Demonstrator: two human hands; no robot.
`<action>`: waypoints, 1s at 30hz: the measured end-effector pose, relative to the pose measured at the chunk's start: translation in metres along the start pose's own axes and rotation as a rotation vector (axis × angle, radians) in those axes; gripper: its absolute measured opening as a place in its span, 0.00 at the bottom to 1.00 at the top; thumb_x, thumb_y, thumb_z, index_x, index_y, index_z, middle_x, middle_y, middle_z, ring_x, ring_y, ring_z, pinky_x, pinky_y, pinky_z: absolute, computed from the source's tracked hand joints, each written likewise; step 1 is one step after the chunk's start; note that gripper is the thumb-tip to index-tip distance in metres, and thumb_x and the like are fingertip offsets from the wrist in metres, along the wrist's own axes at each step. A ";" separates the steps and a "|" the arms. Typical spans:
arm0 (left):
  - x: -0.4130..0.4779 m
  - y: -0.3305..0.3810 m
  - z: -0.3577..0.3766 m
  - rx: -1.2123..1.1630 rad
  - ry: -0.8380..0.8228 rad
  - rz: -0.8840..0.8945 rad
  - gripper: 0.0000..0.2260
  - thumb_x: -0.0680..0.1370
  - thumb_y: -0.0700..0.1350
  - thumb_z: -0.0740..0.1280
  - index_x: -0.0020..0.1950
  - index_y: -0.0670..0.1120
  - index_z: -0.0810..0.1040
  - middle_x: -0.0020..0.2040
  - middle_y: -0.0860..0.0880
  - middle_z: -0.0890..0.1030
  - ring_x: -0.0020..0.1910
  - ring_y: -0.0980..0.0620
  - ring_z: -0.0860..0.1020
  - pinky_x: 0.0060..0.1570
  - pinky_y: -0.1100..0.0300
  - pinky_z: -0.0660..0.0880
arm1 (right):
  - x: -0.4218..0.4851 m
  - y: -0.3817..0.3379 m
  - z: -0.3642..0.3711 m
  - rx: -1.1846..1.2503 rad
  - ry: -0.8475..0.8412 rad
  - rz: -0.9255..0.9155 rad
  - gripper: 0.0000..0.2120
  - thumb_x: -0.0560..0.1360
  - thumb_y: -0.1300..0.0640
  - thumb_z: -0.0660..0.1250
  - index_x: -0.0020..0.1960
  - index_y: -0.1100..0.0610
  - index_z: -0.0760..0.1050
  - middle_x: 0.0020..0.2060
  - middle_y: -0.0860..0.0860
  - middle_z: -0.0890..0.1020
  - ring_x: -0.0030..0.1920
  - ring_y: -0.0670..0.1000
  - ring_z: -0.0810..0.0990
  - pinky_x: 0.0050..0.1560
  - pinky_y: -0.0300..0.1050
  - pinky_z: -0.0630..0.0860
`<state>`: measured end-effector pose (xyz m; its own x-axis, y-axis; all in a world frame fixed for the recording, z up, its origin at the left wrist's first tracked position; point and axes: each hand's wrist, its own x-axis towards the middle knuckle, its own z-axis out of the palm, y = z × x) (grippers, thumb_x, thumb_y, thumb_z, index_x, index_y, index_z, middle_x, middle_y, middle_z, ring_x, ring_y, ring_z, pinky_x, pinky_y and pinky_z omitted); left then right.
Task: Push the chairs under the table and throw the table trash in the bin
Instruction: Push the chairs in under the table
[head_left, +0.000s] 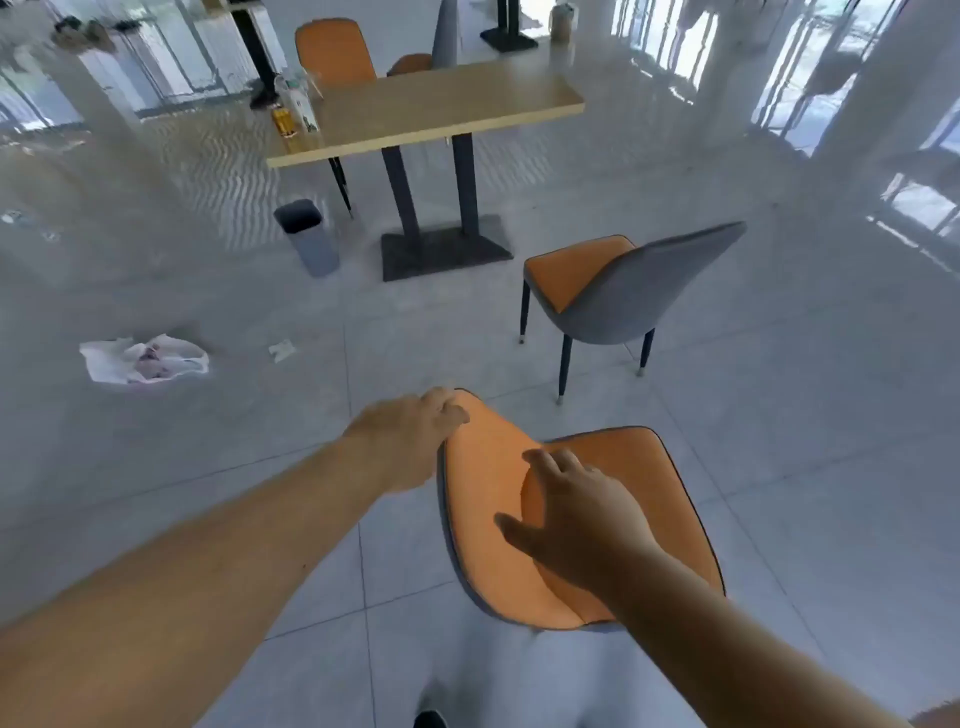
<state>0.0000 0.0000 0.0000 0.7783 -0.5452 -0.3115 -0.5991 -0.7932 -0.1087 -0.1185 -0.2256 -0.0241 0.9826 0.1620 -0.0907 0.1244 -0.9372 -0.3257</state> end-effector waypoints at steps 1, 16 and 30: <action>0.009 -0.008 0.008 0.054 -0.041 0.023 0.30 0.80 0.41 0.63 0.80 0.54 0.59 0.80 0.48 0.57 0.63 0.43 0.74 0.53 0.46 0.78 | 0.003 -0.007 0.016 0.018 -0.029 0.035 0.42 0.73 0.22 0.55 0.78 0.45 0.57 0.66 0.49 0.76 0.57 0.55 0.80 0.51 0.51 0.78; 0.086 -0.051 0.093 0.148 0.014 0.263 0.19 0.80 0.41 0.60 0.69 0.56 0.73 0.74 0.48 0.68 0.59 0.43 0.77 0.50 0.50 0.71 | 0.040 -0.052 0.127 -0.014 -0.396 0.177 0.46 0.76 0.36 0.64 0.83 0.46 0.41 0.61 0.49 0.73 0.39 0.54 0.77 0.36 0.52 0.80; -0.018 -0.019 0.126 -0.201 -0.043 -0.089 0.12 0.78 0.55 0.68 0.60 0.55 0.79 0.55 0.52 0.76 0.45 0.51 0.73 0.40 0.57 0.68 | 0.040 0.033 0.081 -0.174 -0.470 -0.064 0.29 0.81 0.54 0.62 0.78 0.36 0.59 0.61 0.47 0.79 0.54 0.55 0.80 0.46 0.50 0.78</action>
<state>-0.0258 0.0593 -0.1118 0.8154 -0.4618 -0.3492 -0.4754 -0.8783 0.0513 -0.0864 -0.2249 -0.1142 0.8089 0.3048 -0.5029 0.2426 -0.9520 -0.1868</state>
